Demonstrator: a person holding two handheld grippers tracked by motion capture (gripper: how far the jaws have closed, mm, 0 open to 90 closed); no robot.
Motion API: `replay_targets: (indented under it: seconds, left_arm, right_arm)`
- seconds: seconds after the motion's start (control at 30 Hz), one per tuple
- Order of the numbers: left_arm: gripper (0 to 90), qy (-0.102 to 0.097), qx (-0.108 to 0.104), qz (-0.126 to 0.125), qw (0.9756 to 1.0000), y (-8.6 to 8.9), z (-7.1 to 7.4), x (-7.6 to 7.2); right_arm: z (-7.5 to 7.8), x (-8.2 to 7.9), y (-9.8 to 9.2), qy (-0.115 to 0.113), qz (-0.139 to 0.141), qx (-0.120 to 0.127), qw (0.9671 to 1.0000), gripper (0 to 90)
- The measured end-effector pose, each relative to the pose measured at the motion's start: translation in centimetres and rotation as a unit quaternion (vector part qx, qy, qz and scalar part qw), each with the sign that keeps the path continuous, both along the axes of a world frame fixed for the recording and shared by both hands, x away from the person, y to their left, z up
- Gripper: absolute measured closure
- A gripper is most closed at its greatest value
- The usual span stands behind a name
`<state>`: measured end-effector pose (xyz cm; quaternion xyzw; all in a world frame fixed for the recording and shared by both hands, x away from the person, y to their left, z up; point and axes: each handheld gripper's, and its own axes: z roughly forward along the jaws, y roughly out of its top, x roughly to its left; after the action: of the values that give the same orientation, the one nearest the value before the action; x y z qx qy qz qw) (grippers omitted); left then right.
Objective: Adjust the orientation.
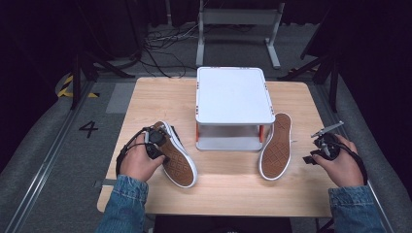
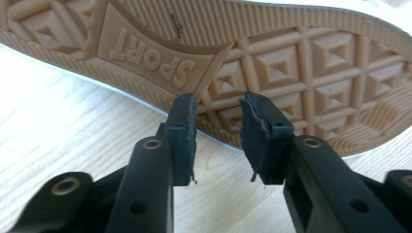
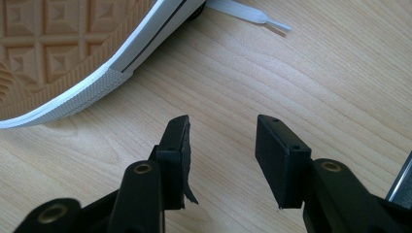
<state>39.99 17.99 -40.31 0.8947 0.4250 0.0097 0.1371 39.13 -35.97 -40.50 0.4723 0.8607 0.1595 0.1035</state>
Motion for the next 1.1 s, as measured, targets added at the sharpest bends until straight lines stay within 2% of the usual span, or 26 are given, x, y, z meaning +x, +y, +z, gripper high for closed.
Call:
replay_targets:
  seconds: [0.13,0.3,0.37,0.47,0.5,0.57,0.63,0.67,0.7,0.77,0.8,0.87,0.9,1.0,1.1]
  left_arm:
    - [61.8,0.006,0.007,0.018,0.9998,1.0,-0.4,0.0]
    - [59.1,0.014,0.005,0.016,0.9998,1.2,-0.3,-0.2]
    - [58.9,0.003,-0.003,0.020,0.9998,1.2,0.4,-0.3]
    - [59.1,-0.031,-0.010,0.020,0.9993,1.0,2.2,-0.5]
    - [59.3,-0.031,-0.010,0.020,0.9993,1.0,2.2,-0.5]
    - [60.1,-0.074,-0.022,-0.003,0.9970,0.0,3.5,-0.7]
    - [61.6,-0.088,-0.049,-0.025,0.9945,-1.0,4.3,-0.7]
    - [62.8,-0.090,-0.048,-0.042,0.9939,-2.1,4.7,-0.2]
    - [63.2,-0.090,-0.048,-0.042,0.9939,-2.1,4.7,-0.2]
    - [63.3,-0.075,-0.039,-0.053,0.9950,-3.2,4.5,0.5]
    - [64.1,-0.058,-0.031,-0.059,0.9961,-4.0,3.9,1.2]
    - [64.1,-0.056,-0.026,-0.063,0.9961,-4.3,3.6,1.6]
    - [65.1,-0.042,-0.015,-0.063,0.9970,-4.5,2.9,2.1]
    - [66.8,-0.036,-0.036,-0.054,0.9973,-4.2,2.6,2.1]
    - [66.9,-0.040,-0.044,-0.037,0.9975,-2.9,3.0,1.6]
  right_arm:
    - [0.0,-0.1,-0.1,-0.002,-0.003,0.000,1.0000,56.6]
    - [0.0,-0.1,-0.1,-0.002,-0.002,0.001,1.0000,56.0]
    - [0.1,-0.1,-0.1,-0.004,-0.003,0.000,1.0000,56.0]
    - [0.2,-0.3,-0.3,-0.007,-0.005,0.001,1.0000,56.0]
    - [0.2,-0.3,-0.3,-0.007,-0.005,0.001,1.0000,56.0]
    - [0.2,-0.5,-0.5,-0.007,-0.007,0.000,1.0000,55.6]
    - [0.2,-0.8,-0.7,-0.008,-0.012,0.000,0.9999,55.4]
    - [0.0,-1.1,-1.1,-0.006,-0.017,-0.001,0.9998,55.4]
    - [-0.1,-1.3,-1.2,-0.004,-0.020,-0.001,0.9998,55.3]
    - [-0.1,-1.4,-1.3,-0.003,-0.022,-0.001,0.9998,55.3]
    - [-0.2,-1.7,-1.5,-0.001,-0.025,-0.002,0.9997,55.3]
    - [-0.2,-1.8,-1.6,-0.001,-0.027,-0.001,0.9996,55.2]
    - [-0.2,-1.9,-1.8,-0.001,-0.029,-0.002,0.9996,55.2]
    - [-0.3,-1.9,-1.8,0.001,-0.030,-0.001,0.9996,54.9]
    - [-0.5,-1.6,-1.6,0.002,-0.026,-0.005,0.9996,54.4]
